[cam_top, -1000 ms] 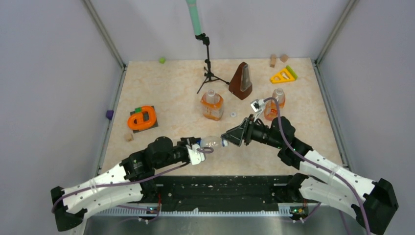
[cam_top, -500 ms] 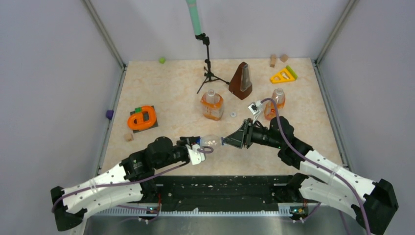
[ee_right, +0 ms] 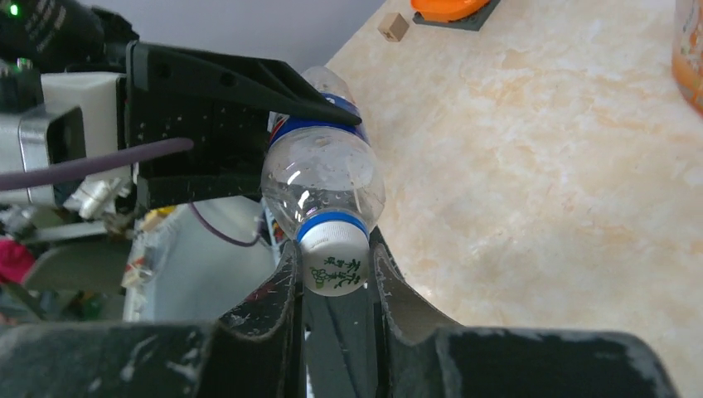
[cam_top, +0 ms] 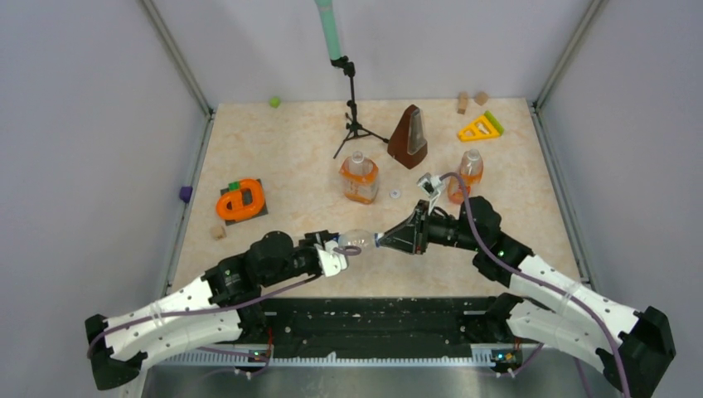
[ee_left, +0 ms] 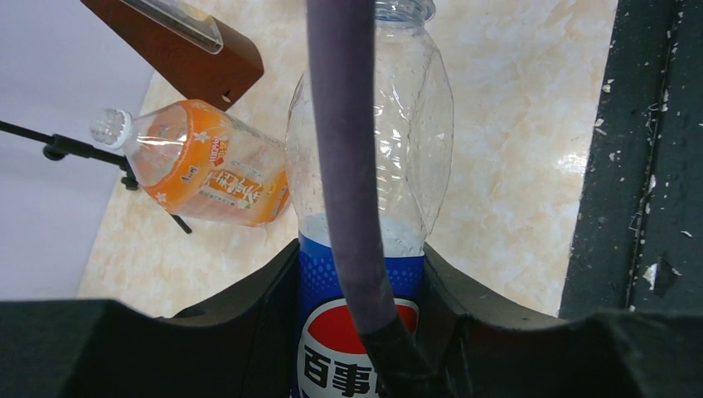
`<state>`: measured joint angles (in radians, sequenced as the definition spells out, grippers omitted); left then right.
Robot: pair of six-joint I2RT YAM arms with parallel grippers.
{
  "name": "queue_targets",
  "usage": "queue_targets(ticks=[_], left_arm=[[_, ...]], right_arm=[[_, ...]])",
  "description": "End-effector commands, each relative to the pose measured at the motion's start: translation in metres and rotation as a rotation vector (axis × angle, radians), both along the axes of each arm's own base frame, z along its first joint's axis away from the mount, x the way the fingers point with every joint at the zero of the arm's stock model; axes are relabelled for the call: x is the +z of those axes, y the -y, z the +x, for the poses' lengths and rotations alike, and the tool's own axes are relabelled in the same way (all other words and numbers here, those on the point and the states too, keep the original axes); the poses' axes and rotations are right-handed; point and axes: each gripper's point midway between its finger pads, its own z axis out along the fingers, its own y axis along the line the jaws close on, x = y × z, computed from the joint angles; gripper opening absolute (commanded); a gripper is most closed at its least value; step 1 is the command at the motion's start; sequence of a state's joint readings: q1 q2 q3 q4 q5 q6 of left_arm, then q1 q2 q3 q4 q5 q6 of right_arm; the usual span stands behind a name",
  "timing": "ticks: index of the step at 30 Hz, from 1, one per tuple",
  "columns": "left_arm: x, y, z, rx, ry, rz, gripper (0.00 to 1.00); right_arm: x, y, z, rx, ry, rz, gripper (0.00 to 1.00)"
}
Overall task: Unscrew the bottle caps
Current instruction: Unscrew the bottle cap from the plastic bottle.
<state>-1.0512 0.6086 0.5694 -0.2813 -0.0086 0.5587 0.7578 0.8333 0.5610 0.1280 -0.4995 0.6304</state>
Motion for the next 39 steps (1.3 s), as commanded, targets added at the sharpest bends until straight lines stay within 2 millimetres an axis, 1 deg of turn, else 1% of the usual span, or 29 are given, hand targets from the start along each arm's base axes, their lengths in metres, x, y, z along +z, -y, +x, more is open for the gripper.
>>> queue_targets(ticks=[1, 3, 5, 8, 10, 12, 14, 17, 18, 20, 23, 27, 28, 31, 34, 39], left_arm=[[0.030, -0.020, 0.035, 0.278, -0.006, -0.081, 0.00], [0.030, -0.009, 0.025, 0.207, -0.084, -0.091, 0.00], [0.029, -0.001, 0.017, 0.137, -0.169, -0.096, 0.00], [0.030, 0.004, 0.006, 0.039, -0.286, -0.122, 0.00], [0.034, 0.009, -0.003, -0.031, -0.331, -0.143, 0.00], [0.042, 0.015, -0.012, -0.096, -0.364, -0.160, 0.00], [0.046, 0.020, -0.019, -0.151, -0.411, -0.156, 0.00], [0.040, 0.022, -0.031, -0.201, -0.527, -0.098, 0.00], [0.039, 0.022, -0.034, -0.211, -0.560, -0.082, 0.00], [0.034, 0.023, -0.043, -0.251, -0.613, -0.058, 0.00], [0.033, 0.023, -0.042, -0.236, -0.622, -0.063, 0.00], [0.034, 0.018, -0.032, -0.166, -0.587, -0.076, 0.00], [0.033, 0.016, -0.028, -0.140, -0.578, -0.076, 0.00], [0.030, 0.013, -0.020, -0.083, -0.569, -0.075, 0.00], [0.026, 0.016, -0.025, -0.104, -0.620, -0.045, 0.00], [0.016, 0.023, -0.035, -0.163, -0.710, -0.005, 0.00]], right_arm=[[0.040, 0.000, -0.011, 0.156, 0.427, 0.014, 0.00], [0.043, 0.003, -0.014, 0.188, 0.591, 0.003, 0.00], [0.045, 0.004, -0.023, 0.257, 0.789, 0.011, 0.00], [0.046, 0.008, -0.036, 0.331, 1.081, 0.028, 0.00], [0.045, 0.011, -0.042, 0.376, 1.233, 0.011, 0.00], [0.040, 0.015, -0.048, 0.449, 1.426, -0.023, 0.00], [0.045, 0.016, -0.046, 0.452, 1.537, -0.047, 0.00], [0.046, 0.018, -0.045, 0.495, 1.614, -0.094, 0.00], [0.053, 0.018, -0.045, 0.509, 1.636, -0.107, 0.00], [0.055, 0.018, -0.044, 0.536, 1.671, -0.128, 0.00], [0.057, 0.017, -0.045, 0.541, 1.701, -0.113, 0.00], [0.057, 0.018, -0.041, 0.458, 1.728, -0.098, 0.02], [0.054, 0.019, -0.042, 0.447, 1.717, -0.095, 0.02], [0.057, 0.021, -0.046, 0.426, 1.747, -0.070, 0.00], [0.056, 0.023, -0.048, 0.428, 1.765, -0.075, 0.00], [0.056, 0.025, -0.046, 0.443, 1.782, -0.112, 0.00]])
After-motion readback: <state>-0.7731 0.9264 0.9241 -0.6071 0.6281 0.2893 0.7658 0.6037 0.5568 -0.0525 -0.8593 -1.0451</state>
